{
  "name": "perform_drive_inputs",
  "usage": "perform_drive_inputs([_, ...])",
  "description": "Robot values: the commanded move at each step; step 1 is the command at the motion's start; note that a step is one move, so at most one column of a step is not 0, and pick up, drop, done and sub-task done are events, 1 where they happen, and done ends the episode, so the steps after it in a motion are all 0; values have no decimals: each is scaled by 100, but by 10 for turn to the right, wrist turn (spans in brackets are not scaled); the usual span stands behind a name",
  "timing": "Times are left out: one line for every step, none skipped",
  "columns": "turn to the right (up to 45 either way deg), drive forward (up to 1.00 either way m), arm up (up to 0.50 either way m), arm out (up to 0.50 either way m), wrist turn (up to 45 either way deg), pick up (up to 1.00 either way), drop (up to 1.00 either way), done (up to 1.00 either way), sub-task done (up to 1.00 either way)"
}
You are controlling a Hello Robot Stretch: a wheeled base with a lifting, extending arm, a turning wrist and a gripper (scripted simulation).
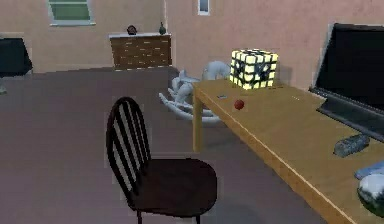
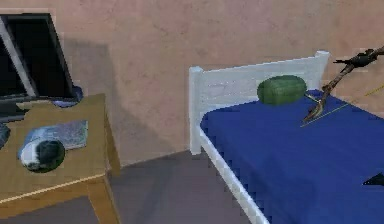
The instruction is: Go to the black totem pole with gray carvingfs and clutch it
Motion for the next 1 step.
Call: perform_drive_inputs([450,0,0,0,0,0,0,0,0])
